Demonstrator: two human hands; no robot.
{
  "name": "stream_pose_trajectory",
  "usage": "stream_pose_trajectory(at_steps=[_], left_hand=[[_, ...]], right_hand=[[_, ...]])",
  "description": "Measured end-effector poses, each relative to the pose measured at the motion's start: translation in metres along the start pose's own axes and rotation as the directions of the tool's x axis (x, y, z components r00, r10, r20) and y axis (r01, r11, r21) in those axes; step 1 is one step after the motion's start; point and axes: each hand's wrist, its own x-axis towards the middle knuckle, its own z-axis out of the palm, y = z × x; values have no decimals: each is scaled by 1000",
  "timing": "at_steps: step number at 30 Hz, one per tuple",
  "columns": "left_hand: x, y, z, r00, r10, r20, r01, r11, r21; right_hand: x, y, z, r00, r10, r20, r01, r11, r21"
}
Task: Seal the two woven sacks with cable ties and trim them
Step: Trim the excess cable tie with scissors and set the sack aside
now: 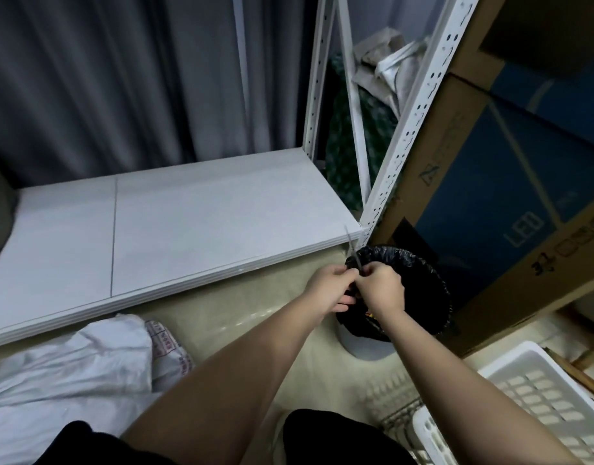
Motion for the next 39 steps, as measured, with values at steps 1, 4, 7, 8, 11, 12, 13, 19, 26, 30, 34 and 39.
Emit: stream_pose_trajectory(at_steps=[1,4,7,8,11,12,13,19,26,30,34,39], left_hand=[[-1,1,-6,998,24,-66,-24,1000,-4],[3,1,-31,966,73,-249,-73,997,10],[5,4,-56,938,123,-324,-103,992,78],[9,5,-65,926,152,-346,-116,986,121],[30,5,-86,893,216,-394,-139,967,216],[38,5,-91,890,220,-399,-138,965,224],[50,4,-96,891,209,-402,-129,967,218],[126,-10,-125,887,136,-442,-72,985,159],[204,-44,-143,904,-5,-428,-15,999,-45],[220,-46,-140,932,-79,-353,-20,963,-267],[232,-46,-137,974,-82,-211,7,944,-330],[239,-36,-131,983,-121,-138,49,898,-438]], right_hand=[[-4,-10,6,999,-34,19,34,999,-7],[-9,-38,25,993,-99,65,100,995,-9],[-6,-60,44,984,-148,95,150,988,-19],[-2,-66,52,981,-157,113,159,987,-8],[17,-80,73,968,-174,180,166,984,59],[26,-83,80,965,-171,200,158,984,80],[37,-86,87,961,-168,218,154,985,82],[103,-85,137,932,-195,306,167,979,116],[149,-72,196,952,-240,187,271,949,-160],[172,-69,211,955,-244,168,284,916,-285],[189,-69,214,962,-254,102,274,890,-365],[196,-68,214,945,-312,96,317,806,-500]])
